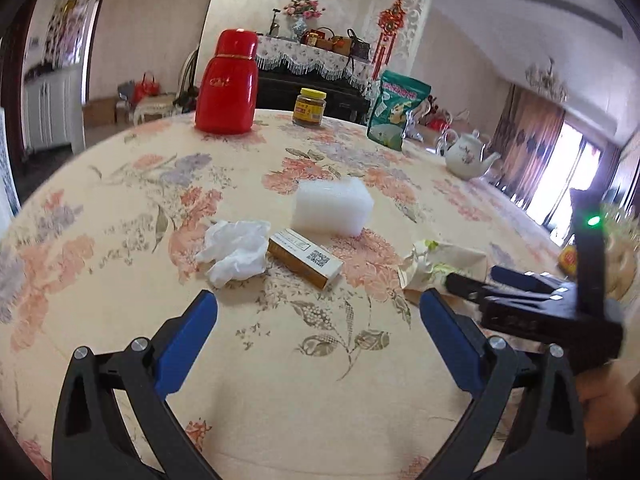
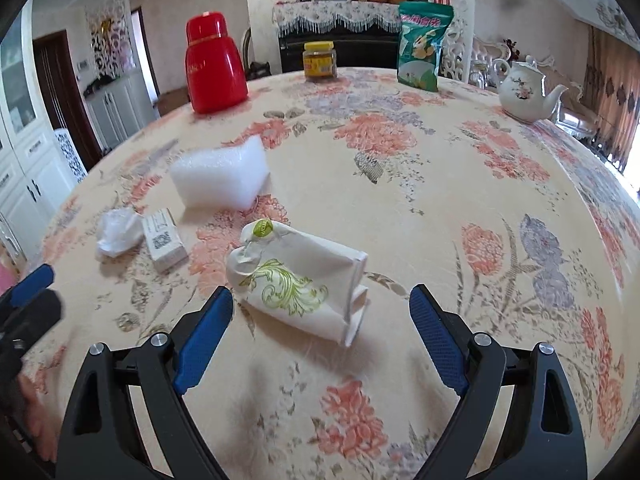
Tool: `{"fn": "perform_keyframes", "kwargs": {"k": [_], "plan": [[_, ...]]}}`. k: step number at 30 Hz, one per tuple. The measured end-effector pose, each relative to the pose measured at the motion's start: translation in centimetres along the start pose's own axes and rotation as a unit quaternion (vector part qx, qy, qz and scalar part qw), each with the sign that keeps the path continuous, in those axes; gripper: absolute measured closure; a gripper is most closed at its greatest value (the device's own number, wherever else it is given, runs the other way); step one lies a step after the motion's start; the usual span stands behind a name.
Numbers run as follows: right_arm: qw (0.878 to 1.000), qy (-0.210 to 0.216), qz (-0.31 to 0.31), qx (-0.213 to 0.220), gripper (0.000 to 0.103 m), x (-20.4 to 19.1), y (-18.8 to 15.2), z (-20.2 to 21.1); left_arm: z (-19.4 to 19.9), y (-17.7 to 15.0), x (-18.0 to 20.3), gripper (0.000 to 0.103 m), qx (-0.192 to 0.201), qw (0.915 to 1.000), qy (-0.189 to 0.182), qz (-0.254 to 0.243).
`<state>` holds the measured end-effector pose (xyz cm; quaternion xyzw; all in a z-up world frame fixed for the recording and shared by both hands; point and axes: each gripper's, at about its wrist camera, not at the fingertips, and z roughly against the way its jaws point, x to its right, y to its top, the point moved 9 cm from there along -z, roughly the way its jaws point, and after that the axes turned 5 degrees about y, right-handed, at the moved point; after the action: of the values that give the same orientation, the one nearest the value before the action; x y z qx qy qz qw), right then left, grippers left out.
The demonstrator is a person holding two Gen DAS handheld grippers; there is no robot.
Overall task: Collect trash
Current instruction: 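Grasp the white paper napkin packet on the table with the right tool, then grasp the crumpled white tissue with the left tool while the right tool holds the packet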
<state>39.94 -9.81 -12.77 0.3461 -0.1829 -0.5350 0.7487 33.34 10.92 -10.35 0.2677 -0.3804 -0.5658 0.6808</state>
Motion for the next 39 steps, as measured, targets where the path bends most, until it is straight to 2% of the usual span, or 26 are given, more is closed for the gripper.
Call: {"fn": "perform_keyframes", "kwargs": {"k": [2, 5, 11, 12, 13, 15, 16, 17, 18, 19, 31, 37, 39], "plan": [[1.0, -0.007, 0.005, -0.008, 0.018, -0.2, 0.3, -1.0, 0.1, 0.1, -0.3, 0.005, 0.0, 1.0, 0.006, 0.006], [1.0, -0.016, 0.017, -0.019, 0.018, -0.6, 0.8, -2.3, 0.2, 0.1, 0.4, 0.005, 0.001, 0.9999, 0.005, -0.01], [0.999, -0.013, 0.029, -0.031, 0.018, -1.0, 1.5, -4.0, 0.1, -0.2, 1.4, 0.005, -0.003, 0.9994, 0.005, -0.034], [0.999, -0.007, 0.028, -0.031, 0.021, -1.1, 1.5, -4.0, 0.1, -0.2, 1.3, 0.005, -0.003, 0.9994, 0.004, -0.034], [0.999, -0.004, 0.028, -0.025, 0.027, -1.2, 1.5, -3.8, 0.0, -0.2, 1.3, 0.005, -0.004, 0.9994, 0.005, -0.033], [1.0, -0.001, 0.027, -0.015, 0.047, -1.3, 1.7, -3.4, 0.0, -0.3, 1.1, 0.005, -0.005, 0.9995, 0.005, -0.031], [1.0, 0.003, 0.024, -0.013, 0.05, -1.3, 1.5, -3.1, 0.0, -0.3, 1.1, 0.005, -0.006, 0.9995, 0.005, -0.03], [1.0, 0.007, 0.02, -0.012, 0.06, -1.2, 1.5, -3.0, 0.0, -0.3, 1.0, 0.005, -0.006, 0.9996, 0.006, -0.028], [1.0, 0.009, 0.016, -0.007, 0.078, -1.1, 1.4, -2.6, 0.0, -0.3, 0.9, 0.005, -0.007, 0.9996, 0.007, -0.027], [1.0, 0.009, 0.011, -0.001, 0.08, -0.9, 1.3, -2.2, 0.0, -0.3, 0.9, 0.005, -0.007, 0.9996, 0.007, -0.026], [0.994, 0.028, -0.079, 0.077, 0.082, 1.0, -0.7, 3.4, 0.0, -0.3, 0.1, 0.005, -0.014, 0.9998, 0.008, -0.007], [0.993, 0.033, -0.074, 0.088, 0.082, 0.9, -0.5, 3.9, -0.1, -0.3, -1.2, 0.005, -0.016, 0.9991, -0.006, 0.039], [0.993, 0.032, -0.067, 0.09, 0.082, 0.8, -0.4, 4.0, -0.3, -0.3, -1.9, 0.005, -0.021, 0.9981, 0.002, 0.057]]}}
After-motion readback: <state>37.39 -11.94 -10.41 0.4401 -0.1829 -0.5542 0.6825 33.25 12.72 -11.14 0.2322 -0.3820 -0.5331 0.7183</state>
